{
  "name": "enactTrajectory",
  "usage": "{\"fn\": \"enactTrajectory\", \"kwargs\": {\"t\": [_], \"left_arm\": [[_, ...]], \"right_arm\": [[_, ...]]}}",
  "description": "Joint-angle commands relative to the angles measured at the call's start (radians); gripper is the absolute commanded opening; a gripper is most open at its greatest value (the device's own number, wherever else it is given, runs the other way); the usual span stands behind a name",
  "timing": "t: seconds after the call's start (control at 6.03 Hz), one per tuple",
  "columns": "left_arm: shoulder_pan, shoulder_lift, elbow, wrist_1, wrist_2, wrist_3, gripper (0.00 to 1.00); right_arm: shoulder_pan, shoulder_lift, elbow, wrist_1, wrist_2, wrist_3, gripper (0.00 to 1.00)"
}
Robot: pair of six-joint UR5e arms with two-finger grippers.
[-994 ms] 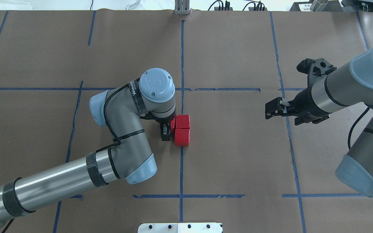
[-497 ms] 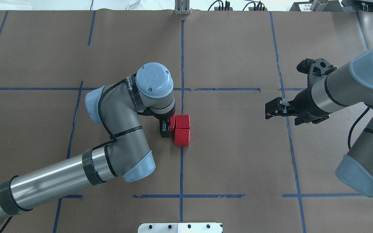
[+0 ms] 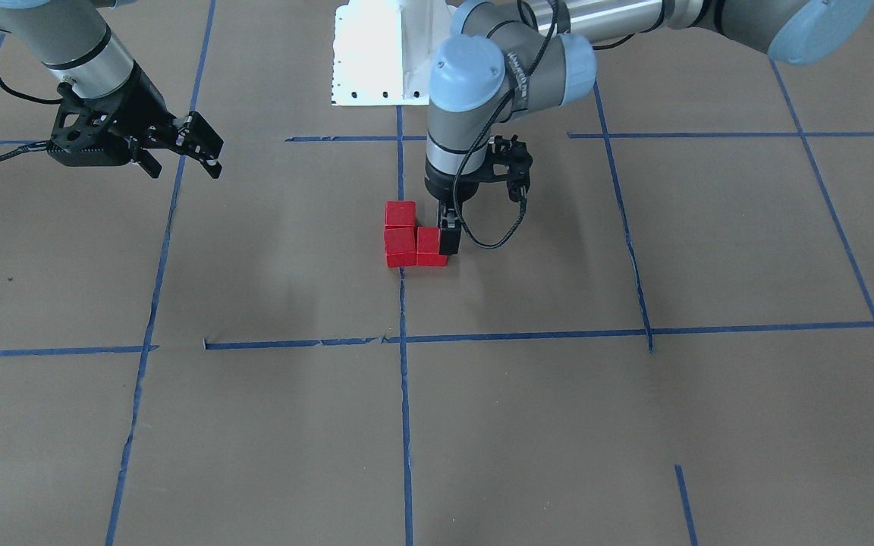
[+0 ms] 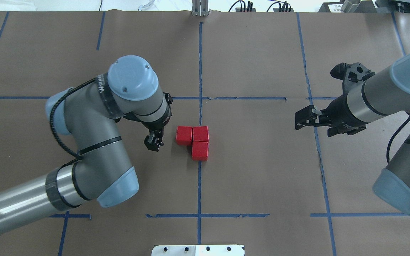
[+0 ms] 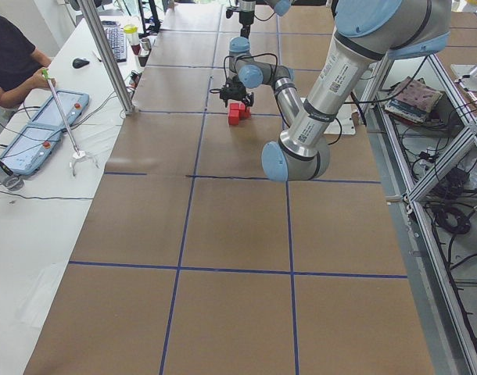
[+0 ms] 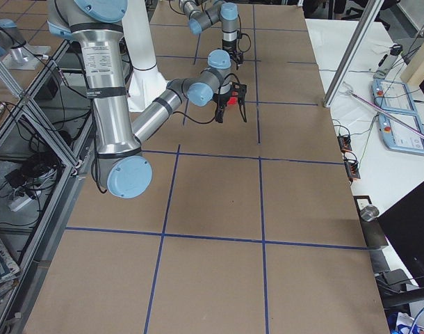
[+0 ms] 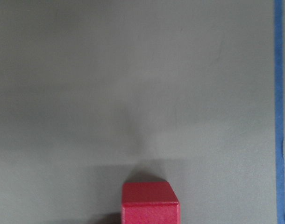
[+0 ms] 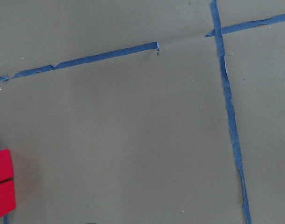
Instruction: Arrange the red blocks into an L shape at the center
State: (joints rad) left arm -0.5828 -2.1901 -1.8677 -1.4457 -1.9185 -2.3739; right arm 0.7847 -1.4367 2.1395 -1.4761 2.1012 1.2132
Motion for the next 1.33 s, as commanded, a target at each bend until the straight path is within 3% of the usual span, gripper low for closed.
{"fn": "enactTrajectory", "kwargs": {"t": [0.0,0.17,0.5,0.66,0.83,1.16], "left_arm": [[-0.04,0.14,-0.143,0.015,-0.035,0.35,1.0],[-0.086,0.2,-0.159,0.004,-0.09,0.501,1.0],[-0.203,0.402,-0.214,-0.001,-0.105,1.029,1.0],[-0.312,0.458,-0.208,-0.002,-0.149,1.27,1.0],[-0.416,0.501,-0.199,-0.001,-0.239,1.452,1.0],[-0.65,0.684,-0.179,0.007,-0.347,1.993,1.0]], "right_arm": [[0.074,-0.062,-0.001,-0.004,0.003,-0.167,1.0],[0.143,-0.063,-0.048,-0.01,0.023,-0.296,1.0],[0.374,-0.112,-0.152,-0.01,0.193,-0.612,1.0],[0.452,-0.161,-0.2,-0.012,0.207,-0.77,1.0],[0.534,-0.23,-0.22,-0.012,0.289,-0.897,1.0],[0.619,-0.293,-0.271,-0.013,0.296,-1.099,1.0]]}}
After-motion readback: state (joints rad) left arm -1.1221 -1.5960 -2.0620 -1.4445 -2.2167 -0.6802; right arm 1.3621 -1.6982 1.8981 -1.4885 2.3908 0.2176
